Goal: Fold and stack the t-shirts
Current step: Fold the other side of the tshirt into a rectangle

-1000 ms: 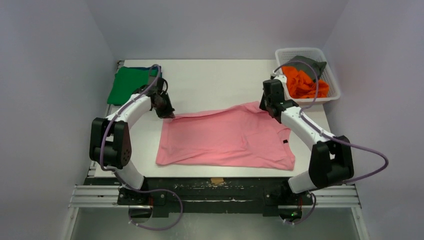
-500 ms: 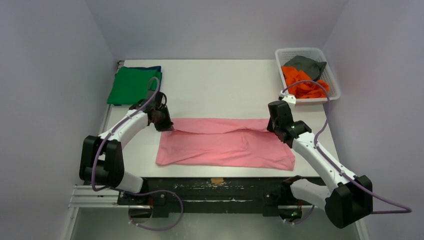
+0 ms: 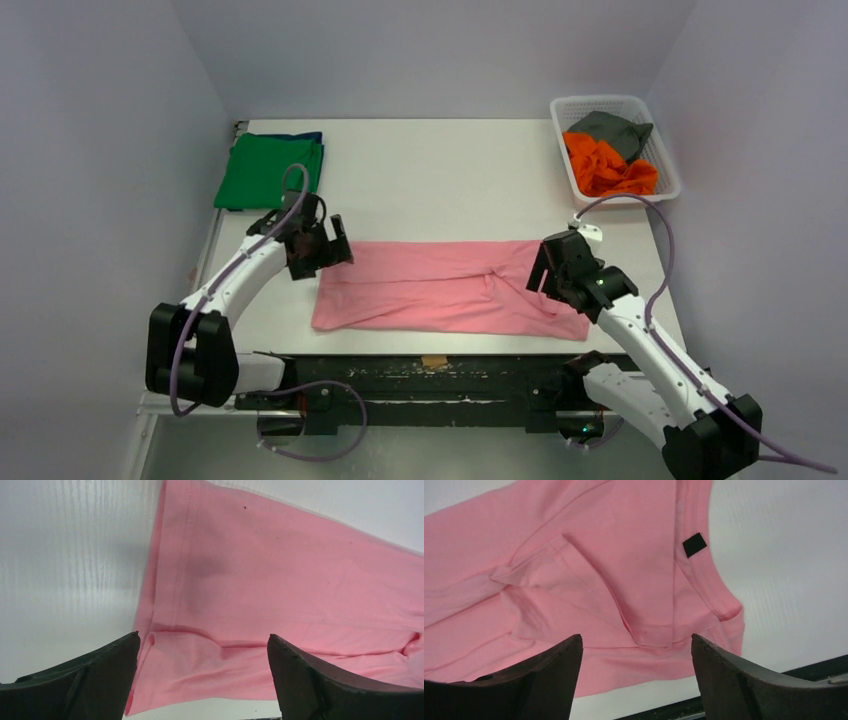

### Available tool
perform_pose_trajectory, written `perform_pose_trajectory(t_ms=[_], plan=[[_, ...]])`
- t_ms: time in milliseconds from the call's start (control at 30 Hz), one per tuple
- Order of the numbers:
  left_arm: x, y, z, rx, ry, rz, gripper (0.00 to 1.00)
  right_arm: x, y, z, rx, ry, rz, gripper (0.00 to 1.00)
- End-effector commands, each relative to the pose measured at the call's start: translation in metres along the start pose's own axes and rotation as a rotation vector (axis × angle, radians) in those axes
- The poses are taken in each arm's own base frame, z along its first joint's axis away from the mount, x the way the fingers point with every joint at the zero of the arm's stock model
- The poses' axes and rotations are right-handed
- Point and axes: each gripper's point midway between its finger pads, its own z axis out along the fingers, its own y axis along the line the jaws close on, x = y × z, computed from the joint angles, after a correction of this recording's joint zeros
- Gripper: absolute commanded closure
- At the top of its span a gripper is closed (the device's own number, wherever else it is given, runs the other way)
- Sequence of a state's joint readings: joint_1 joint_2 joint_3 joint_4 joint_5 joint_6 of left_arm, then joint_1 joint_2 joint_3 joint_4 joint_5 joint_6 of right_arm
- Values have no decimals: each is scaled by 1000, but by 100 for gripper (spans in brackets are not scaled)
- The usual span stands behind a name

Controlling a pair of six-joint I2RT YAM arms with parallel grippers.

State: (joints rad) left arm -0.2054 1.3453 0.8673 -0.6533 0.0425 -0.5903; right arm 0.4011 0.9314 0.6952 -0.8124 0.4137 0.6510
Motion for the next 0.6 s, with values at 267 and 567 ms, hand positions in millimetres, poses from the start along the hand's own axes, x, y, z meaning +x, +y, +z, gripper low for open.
perform_pose_trajectory(t_ms=[267,567], plan=[[-30,-49,-27,199,-76,2,0,-62,80,21,-304,-144,102,17],[-19,-44,2,174,-7,-5,0,-26,109,84,-363,111,57,18]])
